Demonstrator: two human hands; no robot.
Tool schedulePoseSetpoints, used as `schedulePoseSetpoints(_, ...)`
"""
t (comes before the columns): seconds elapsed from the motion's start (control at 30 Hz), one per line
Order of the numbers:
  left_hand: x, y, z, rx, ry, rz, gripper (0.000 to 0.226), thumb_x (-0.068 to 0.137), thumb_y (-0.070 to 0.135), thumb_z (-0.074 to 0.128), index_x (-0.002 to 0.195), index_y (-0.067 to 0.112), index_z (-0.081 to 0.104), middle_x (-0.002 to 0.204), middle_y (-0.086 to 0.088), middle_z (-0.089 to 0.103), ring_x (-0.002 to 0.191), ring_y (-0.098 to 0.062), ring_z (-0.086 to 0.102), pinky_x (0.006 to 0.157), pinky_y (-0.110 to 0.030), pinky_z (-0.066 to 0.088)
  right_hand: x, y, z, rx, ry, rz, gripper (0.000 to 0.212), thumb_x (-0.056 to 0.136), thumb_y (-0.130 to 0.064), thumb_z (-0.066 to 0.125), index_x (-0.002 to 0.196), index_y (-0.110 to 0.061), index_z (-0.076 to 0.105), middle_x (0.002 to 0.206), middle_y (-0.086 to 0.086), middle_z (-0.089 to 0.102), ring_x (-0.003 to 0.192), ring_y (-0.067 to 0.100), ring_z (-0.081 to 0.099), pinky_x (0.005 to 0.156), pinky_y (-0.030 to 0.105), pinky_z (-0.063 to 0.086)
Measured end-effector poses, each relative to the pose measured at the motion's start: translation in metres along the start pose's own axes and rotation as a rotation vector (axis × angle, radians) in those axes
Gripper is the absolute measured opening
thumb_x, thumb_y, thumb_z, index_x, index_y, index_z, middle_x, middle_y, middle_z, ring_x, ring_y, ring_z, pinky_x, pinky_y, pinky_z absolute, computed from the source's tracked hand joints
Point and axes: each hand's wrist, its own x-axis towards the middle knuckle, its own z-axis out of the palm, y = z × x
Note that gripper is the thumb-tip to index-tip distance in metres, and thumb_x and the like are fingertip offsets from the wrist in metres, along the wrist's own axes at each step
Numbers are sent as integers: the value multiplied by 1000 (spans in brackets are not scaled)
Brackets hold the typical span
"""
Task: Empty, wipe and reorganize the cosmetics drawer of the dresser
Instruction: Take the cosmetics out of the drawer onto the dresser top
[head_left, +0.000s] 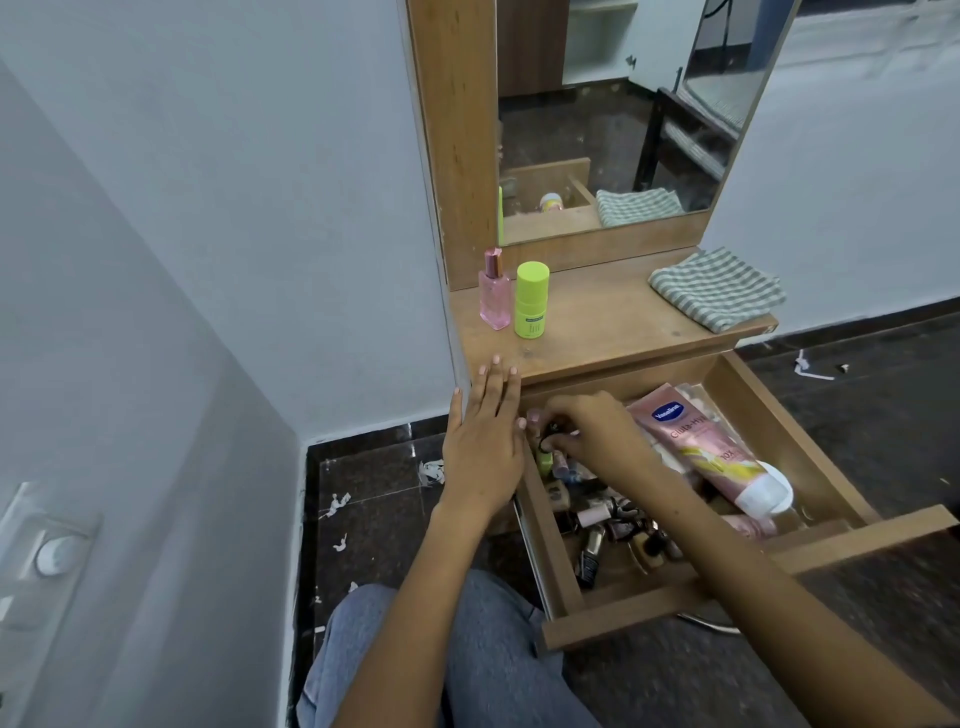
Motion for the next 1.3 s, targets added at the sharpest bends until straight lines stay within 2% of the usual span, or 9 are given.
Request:
schedulePoseSetpoints(0.2, 2, -1, 2, 14, -11, -4, 56, 102, 27, 24, 152, 18, 2, 159, 0, -8, 146, -16, -10, 111, -33, -14, 1, -11, -43, 241, 316, -1, 24, 77, -11, 76, 98, -14, 65, 92, 0, 73, 85, 12, 69, 82, 29, 56)
schedulePoseSetpoints(0.37, 1, 1, 2, 37, -28, 2, 70, 85, 39, -4, 152, 18, 2, 159, -1, -7, 146, -16, -10, 112, -34, -12, 27, -24, -57, 351, 511, -28, 26, 76, -3, 75, 99, -6, 64, 90, 4, 71, 86, 12, 68, 78, 28, 57)
schedulePoseSetpoints(0.47, 2, 1, 1, 34, -28, -12, 57, 98, 33, 13, 152, 18, 0, 159, -1, -9, 146, -16, -12, 113, -35, -12, 46, -27, -49, 348, 523, -12, 24, 76, -2, 75, 97, -6, 65, 89, 5, 71, 85, 14, 68, 76, 34, 58)
schedulePoseSetpoints(0.6, 1, 2, -1, 13, -27, -13, 58, 102, 26, 28, 151, 18, -2, 159, -1, -9, 146, -17, -11, 115, -37, -9, 60, -30, -41, 303, 541, -3, 24, 76, -5, 75, 98, -6, 66, 91, 7, 72, 85, 18, 68, 77, 38, 58)
schedulePoseSetpoints(0.73, 2, 1, 1, 37, -22, -4, 56, 99, 32, 15, 151, 19, -3, 159, -1, -9, 144, -15, -14, 111, -35, -13, 59, -33, -35, 308, 565, 42, 32, 75, -10, 78, 103, -9, 63, 94, 4, 73, 87, 17, 69, 77, 39, 57)
schedulePoseSetpoints(0.83, 2, 0, 4, 32, -13, 6, 68, 86, 40, -3, 151, 19, 0, 159, -1, -7, 140, -12, -18, 110, -34, -15, 53, -31, -27, 275, 547, 95, 40, 74, -17, 80, 109, -12, 61, 99, 2, 73, 88, 16, 69, 76, 39, 57)
schedulePoseSetpoints(1.0, 1, 1, 2, 36, -5, 4, 67, 88, 40, 0, 151, 17, 4, 159, -2, -4, 142, -13, -14, 111, -34, -12, 50, -27, -16, 282, 519, 147, 36, 75, -20, 79, 107, -14, 64, 101, -1, 72, 81, 13, 69, 74, 42, 57)
schedulePoseSetpoints(1.17, 1, 1, 1, 49, -31, -15, 56, 102, 29, 23, 151, 18, -3, 159, -2, -11, 145, -16, -13, 110, -34, -15, 58, -27, -15, 306, 520, 169, 33, 75, -24, 80, 103, -14, 65, 100, -1, 70, 79, 12, 68, 73, 40, 58)
schedulePoseSetpoints(1.3, 1, 0, 3, 46, -10, 5, 65, 90, 39, 0, 152, 18, 3, 159, -2, -6, 144, -14, -12, 111, -35, -13, 40, -17, -18, 262, 554, 116, 27, 75, -26, 79, 96, -16, 65, 90, -5, 68, 76, 8, 65, 68, 37, 57)
